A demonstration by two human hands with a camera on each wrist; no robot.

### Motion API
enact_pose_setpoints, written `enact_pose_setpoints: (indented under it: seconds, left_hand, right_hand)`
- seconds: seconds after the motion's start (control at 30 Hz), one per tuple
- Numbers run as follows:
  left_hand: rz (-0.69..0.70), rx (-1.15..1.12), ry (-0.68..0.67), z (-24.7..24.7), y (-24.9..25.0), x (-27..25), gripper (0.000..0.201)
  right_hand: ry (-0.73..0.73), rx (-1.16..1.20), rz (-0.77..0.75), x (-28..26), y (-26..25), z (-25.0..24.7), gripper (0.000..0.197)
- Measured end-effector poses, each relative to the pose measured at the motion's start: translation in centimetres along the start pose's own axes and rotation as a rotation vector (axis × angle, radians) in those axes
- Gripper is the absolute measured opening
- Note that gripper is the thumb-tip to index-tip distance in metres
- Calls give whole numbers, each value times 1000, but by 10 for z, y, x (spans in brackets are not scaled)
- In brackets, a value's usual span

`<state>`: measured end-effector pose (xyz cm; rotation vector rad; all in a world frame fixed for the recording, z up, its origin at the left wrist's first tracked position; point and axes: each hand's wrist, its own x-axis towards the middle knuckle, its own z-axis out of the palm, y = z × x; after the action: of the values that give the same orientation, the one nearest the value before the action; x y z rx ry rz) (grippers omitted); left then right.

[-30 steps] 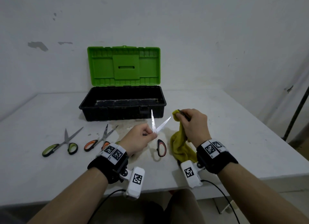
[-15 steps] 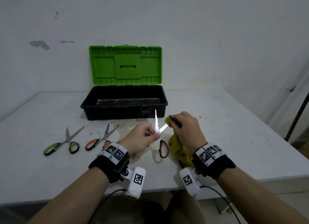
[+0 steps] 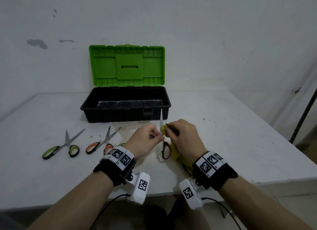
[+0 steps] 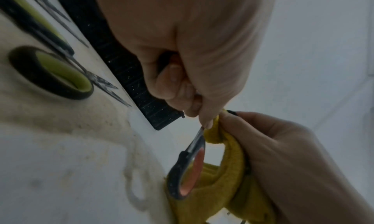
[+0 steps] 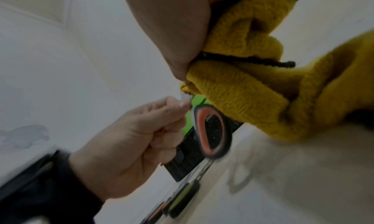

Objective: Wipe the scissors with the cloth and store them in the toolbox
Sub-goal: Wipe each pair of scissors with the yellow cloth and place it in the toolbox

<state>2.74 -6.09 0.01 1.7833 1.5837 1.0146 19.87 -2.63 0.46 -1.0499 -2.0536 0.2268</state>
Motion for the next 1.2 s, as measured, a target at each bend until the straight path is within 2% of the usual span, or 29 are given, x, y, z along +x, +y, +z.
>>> enact_pose_setpoints:
  seconds: [0.13,0.27,0.37,0.5,0.67,0.83,0.93,1.0,1.2]
  left_hand:
    - [72,169,21,-6,0,-7,21]
    - [22,174,22,-7,0,-8,18]
    - [-3,138,21,-7,2,-6,17]
    - [10,126,-2,-3,7,-3,17]
    - [22,176,-33,-6,2,-7,19]
    - [-87,83,-38,-14,-4,-7,17]
    - [-121,76,-70,-19,0,-3,5]
    - [-127,55,-80,-21,2,-1,8]
    - [-170,-153,23,-21,3,3,8]
  right_hand:
    - [31,-54,141,14,13,-12,20]
    - [111,-54,278,23,28,-28,22]
    - [103,-23,190,15,11,-30,18]
    - [-55,-25,74,1,-8,-13,14]
    - [-51,-65,179,7,9,-10,16]
    - [18,-53,324,17,34,-26,19]
    - [53,-28,286,16,28,-32,16]
    - [54,-4,239,14,19,-35,14]
    - [-33,-18,103,9,-3,-35,10]
